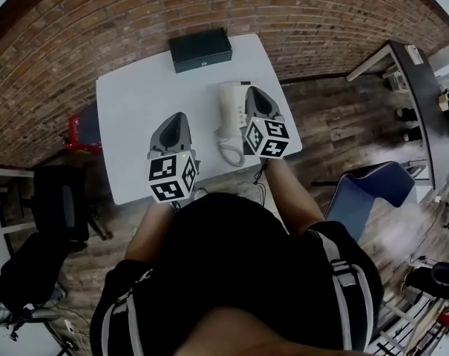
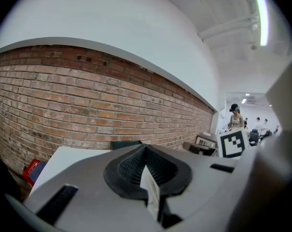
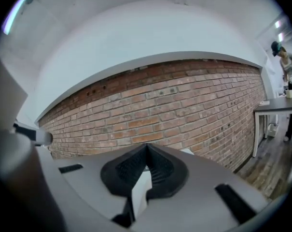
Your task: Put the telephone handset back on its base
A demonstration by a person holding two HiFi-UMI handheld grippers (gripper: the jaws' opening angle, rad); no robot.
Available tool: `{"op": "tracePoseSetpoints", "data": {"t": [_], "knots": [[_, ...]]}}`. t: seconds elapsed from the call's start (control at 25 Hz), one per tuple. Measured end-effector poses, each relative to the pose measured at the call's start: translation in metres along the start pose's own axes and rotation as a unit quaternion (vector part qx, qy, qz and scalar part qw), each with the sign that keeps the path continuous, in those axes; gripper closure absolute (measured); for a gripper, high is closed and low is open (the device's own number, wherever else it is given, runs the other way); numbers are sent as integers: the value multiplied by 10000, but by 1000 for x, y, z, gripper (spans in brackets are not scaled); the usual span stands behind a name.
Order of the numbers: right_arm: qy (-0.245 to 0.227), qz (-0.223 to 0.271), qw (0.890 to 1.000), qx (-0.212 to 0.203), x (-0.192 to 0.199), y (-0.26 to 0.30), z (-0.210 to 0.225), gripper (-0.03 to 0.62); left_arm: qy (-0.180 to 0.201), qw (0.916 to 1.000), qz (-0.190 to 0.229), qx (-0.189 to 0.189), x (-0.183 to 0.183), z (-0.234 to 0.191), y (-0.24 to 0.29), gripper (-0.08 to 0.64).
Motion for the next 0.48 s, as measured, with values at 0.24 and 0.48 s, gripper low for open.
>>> {"op": "tracePoseSetpoints", "data": {"t": [0.24,0.48], "knots": [[-300,626,9974,-207,-40,-55,-5,594,39,9996,-38,261,0,22,10,565],[-822,948,9921,5,-49,-98,-7,594,300,9982,99,505,-2,47,14,565]]}}
Point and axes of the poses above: the fingertips, and each gripper's own axes: y forward along the fingers, z to its right, x out of its underside, the point moved 10 cm from there along -y, backward along the fingers, and after that the axes turned 8 degrees about y, right-handed, at the moved point
